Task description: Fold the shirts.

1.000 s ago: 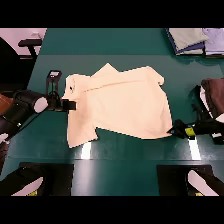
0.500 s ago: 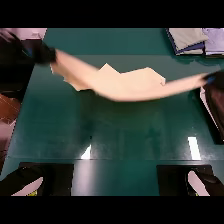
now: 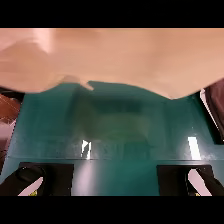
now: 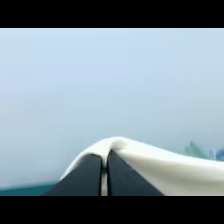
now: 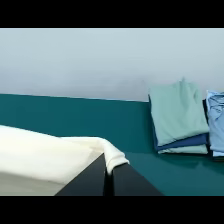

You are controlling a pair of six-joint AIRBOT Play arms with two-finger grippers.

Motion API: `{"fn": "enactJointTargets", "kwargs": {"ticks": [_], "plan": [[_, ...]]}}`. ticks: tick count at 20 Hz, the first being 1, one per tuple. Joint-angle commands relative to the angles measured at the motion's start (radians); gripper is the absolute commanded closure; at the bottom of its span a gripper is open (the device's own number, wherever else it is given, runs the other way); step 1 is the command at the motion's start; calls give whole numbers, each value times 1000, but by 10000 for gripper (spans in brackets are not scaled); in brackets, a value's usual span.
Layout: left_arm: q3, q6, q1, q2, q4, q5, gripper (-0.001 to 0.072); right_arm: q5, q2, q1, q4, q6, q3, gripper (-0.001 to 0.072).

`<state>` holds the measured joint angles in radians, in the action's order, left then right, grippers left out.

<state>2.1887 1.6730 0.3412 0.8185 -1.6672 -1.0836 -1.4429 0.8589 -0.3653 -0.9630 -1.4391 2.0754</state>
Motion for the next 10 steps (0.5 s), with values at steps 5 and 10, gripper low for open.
{"fn": "enactJointTargets", "kwargs": {"ticks": [5, 10], "plan": [[-98, 10, -1, -79, -73, -90, 681, -54, -35, -129, 4, -26, -83, 698], [-515, 135, -1, -14, -110, -57, 681, -177, 175, 86, -24, -115, -28, 698]]}}
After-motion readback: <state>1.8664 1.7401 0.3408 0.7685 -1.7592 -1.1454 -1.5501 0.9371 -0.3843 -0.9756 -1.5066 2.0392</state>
